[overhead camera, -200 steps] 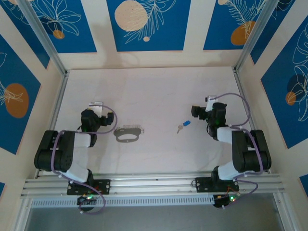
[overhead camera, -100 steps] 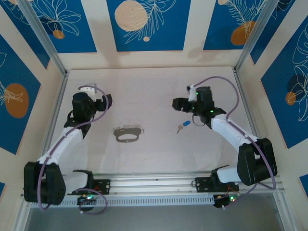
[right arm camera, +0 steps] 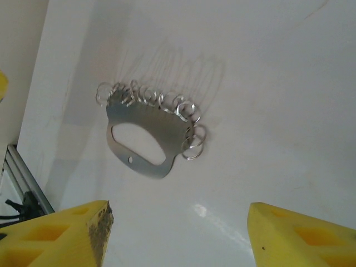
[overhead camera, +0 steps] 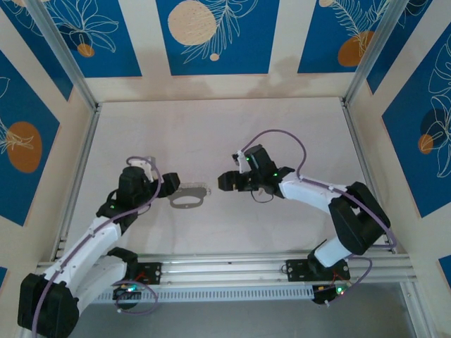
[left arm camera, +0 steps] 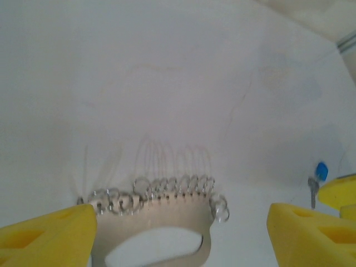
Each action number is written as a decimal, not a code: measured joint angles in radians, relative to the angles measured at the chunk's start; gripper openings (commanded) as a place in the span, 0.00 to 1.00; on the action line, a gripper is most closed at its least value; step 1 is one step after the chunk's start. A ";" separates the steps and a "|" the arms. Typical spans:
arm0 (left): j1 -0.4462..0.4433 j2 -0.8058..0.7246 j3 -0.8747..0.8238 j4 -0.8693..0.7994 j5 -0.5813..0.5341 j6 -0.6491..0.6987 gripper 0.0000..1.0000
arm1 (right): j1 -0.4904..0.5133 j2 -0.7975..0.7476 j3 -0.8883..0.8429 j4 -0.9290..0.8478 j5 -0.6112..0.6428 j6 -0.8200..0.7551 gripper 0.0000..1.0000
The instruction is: Put the keys on the keyring
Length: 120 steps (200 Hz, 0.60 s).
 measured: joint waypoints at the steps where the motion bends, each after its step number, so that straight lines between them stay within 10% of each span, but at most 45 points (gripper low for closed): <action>1: -0.001 0.000 -0.001 0.000 0.000 -0.001 0.80 | 0.002 0.003 0.000 0.001 0.000 0.000 0.66; 120: -0.076 0.046 -0.094 0.125 -0.011 -0.062 0.80 | 0.114 0.262 0.111 0.031 0.002 0.033 0.64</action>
